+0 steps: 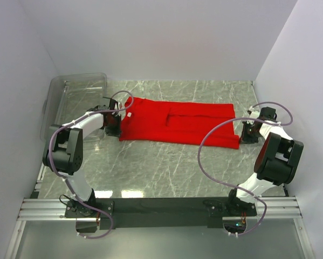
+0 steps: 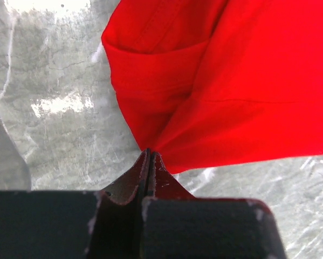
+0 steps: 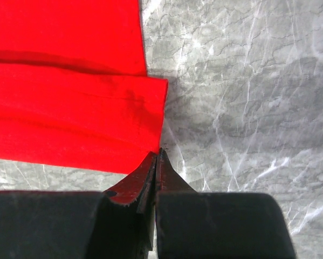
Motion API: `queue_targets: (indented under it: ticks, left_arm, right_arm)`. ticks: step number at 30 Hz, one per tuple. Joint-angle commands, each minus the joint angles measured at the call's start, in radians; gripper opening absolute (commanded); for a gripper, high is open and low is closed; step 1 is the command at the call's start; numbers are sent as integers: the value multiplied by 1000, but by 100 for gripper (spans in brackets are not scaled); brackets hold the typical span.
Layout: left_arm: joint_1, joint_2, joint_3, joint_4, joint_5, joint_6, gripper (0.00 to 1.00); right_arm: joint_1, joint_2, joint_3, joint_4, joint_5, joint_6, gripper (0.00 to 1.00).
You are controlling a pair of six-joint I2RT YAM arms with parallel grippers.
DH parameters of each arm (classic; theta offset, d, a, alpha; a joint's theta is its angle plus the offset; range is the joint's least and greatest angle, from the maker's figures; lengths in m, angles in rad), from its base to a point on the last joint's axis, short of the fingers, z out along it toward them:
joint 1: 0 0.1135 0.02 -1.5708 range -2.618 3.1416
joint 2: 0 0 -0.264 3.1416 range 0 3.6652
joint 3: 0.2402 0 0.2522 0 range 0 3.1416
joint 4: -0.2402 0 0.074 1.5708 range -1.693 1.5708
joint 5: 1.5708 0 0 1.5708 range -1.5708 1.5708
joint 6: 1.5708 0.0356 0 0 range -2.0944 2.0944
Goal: Fold and stack the t-shirts
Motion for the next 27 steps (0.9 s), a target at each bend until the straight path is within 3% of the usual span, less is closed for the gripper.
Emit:
queue_targets:
  ticks: [1,13,16,20,22,23,26,27]
  left_arm:
    - [7,18,38,-8,-43,-10,1]
    - [7,1,20,-2,-92,-17,1]
    - [7,9,20,1,-96,-19,1]
    - [7,-11,26,12,-96,-33,2]
    - [7,-60,26,24,-96,-42,16]
    - [7,-78,29,37,-96,-45,34]
    - [7,-152,43,50,-80,-51,55]
    - [7,-166,50,49,-58,-53,57]
  right_arm:
    - [-11,16,31,16,26,-21,0]
    - [1,44,66,13,12,-19,6]
    - [7,59,84,16,20,-15,13]
    - [9,62,107,14,48,-10,37]
    - [9,35,109,25,71,-13,46]
    - [9,22,107,34,72,-16,48]
    - [9,-5,118,27,26,-29,49]
    - [9,-19,115,24,8,-36,49]
